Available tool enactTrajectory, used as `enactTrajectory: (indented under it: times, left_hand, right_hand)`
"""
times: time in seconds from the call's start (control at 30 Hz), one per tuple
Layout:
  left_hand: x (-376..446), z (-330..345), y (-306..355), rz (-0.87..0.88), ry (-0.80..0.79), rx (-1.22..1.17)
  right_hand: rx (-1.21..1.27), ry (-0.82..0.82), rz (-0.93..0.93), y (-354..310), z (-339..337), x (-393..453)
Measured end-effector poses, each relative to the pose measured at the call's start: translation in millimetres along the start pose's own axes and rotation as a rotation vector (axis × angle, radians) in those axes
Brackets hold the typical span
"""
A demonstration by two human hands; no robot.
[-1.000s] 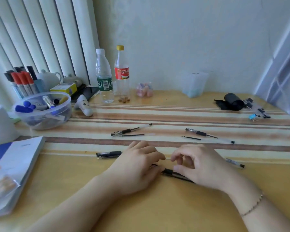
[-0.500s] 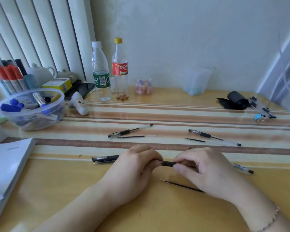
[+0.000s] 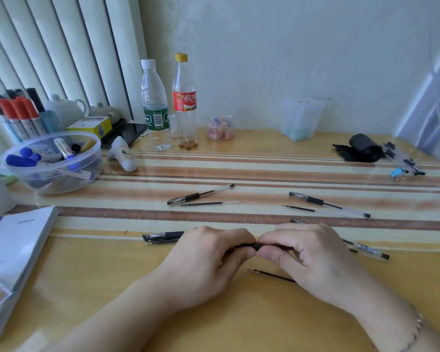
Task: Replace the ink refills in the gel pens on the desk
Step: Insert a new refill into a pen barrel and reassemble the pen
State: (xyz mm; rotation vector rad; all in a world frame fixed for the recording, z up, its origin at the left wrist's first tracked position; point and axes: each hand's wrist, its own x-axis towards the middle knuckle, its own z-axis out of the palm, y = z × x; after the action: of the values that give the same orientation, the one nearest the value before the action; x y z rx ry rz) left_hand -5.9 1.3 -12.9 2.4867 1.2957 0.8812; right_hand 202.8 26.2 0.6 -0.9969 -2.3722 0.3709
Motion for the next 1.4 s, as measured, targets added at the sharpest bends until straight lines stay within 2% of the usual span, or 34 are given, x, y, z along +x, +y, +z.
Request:
enactTrajectory:
  times: [0.13,0.23,0.33,0.43,0.67,0.77,0.87,0.97,1.07,1.2,1.4]
  left_hand:
    - [-1,-8,-5,-0.026,-0.013,0.004]
    - [-5,-14,-14,-0.078,-0.035,0.035]
    - [-6,-13,-16,-0.019,-0.117,0.119]
    - [-3,-7,-16,0.022,-0.187,0.14]
    - [-4,-9,-20,-0.026,-0.16,0.138]
    - [-4,-17,-20,-0.082,-0.068,0.11]
    - [-3,-21,-16,-0.089,0.004,0.07]
    - [-1,-17,-8,0.021,-0.046,0.102]
    - [1,-14,-4,0.048,-0.019,0.053]
    - [3,-14,-3,-0.006,0.016,-0.059]
    - [3,-16,-2,-0.022,0.04,-0.067]
  right_hand:
    - [-0.01,0.014,0.015,4,-2,0]
    - [-0.052,0.05,0.113,17,-11,-3]
    - [-0.031,0.075,0.226,29,-19,-7]
    - [-0.037,0.051,0.255,29,-17,-6]
    - [0.024,0.058,0.269,27,-14,-5]
    - [0.038,-0.002,0.263,28,-11,-6]
    - [0.047,-0.077,0.216,27,-5,-6]
    - [0.115,-0.035,0.161,23,0,-5]
    - [0.097,-0.03,0.146,18,2,-4]
    - [-0.104,0.139,-0.018,10,2,-1]
    - [-0.259,0.335,-0.197,8,6,-1]
